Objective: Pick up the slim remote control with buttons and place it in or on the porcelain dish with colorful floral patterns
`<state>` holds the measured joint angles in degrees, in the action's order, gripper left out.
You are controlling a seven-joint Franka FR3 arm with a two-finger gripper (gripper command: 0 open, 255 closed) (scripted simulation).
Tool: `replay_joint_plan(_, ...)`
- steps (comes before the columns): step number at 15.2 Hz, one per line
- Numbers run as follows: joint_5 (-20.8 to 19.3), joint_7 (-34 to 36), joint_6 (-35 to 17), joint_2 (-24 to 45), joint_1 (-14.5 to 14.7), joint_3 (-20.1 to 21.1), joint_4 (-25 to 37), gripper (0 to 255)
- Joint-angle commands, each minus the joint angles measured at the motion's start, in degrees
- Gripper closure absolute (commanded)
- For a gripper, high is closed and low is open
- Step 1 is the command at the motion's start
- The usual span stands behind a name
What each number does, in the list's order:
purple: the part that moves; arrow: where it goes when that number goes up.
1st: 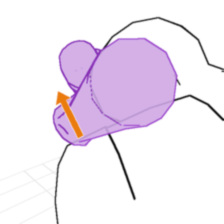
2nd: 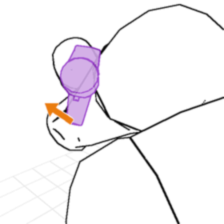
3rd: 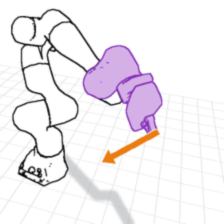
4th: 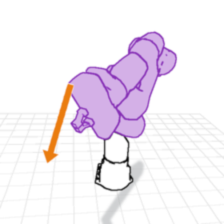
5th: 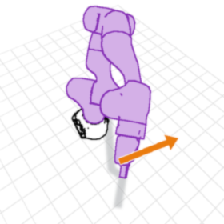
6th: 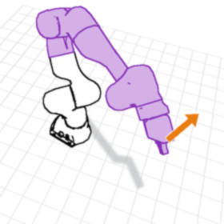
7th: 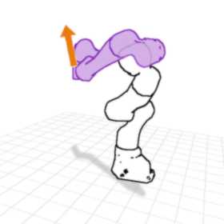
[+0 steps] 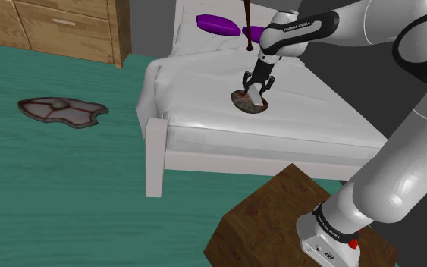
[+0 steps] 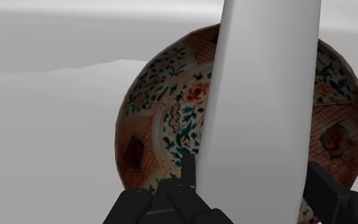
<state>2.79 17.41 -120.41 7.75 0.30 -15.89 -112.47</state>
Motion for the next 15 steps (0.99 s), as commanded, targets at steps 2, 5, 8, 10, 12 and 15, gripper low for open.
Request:
replay_joint_plan(2,0.36,-0.21,-2.27,0.94,-0.03,0.07,-1.31,255)
replay_joint_plan(5,0.72,-0.46,-4.18,1.88,-0.1,0.14,-2.33,255)
replay_joint_plan(8,0.72,-0.46,-4.18,1.88,-0.1,0.14,-2.33,255)
replay_joint_plan(10,0.72,-0.46,-4.18,1.88,-0.1,0.14,-2.33,255)
replay_joint_plan(12,0.72,-0.46,-4.18,1.88,-0.1,0.14,-2.33,255)
replay_joint_plan(15,0.72,-0.47,-4.19,1.89,-0.11,0.13,-2.33,0)
